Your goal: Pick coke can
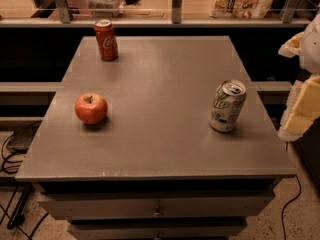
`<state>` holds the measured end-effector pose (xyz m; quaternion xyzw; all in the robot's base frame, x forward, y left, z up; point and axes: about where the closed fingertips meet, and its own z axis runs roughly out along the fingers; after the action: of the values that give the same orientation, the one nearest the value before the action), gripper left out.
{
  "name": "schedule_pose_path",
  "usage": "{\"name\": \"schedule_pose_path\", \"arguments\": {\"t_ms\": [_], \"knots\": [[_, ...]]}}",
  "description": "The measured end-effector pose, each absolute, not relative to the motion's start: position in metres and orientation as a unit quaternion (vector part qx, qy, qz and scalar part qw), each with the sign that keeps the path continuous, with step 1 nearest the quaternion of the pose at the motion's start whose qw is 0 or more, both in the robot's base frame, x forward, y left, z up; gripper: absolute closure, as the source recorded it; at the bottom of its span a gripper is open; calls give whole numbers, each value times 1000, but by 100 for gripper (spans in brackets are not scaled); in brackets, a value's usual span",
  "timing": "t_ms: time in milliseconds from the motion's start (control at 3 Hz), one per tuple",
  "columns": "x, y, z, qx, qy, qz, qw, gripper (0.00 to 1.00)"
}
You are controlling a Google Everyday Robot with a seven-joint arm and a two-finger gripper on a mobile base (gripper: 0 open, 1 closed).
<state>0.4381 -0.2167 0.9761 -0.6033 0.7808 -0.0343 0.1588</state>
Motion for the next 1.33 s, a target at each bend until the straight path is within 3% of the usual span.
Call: {"name": "schedule_pose_path", "arguments": {"t_ms": [667,1333], "knots": [[448,-203,980,-604,772,-1,197,0],[502,-139,984,-609,722,86,317,0]]}}
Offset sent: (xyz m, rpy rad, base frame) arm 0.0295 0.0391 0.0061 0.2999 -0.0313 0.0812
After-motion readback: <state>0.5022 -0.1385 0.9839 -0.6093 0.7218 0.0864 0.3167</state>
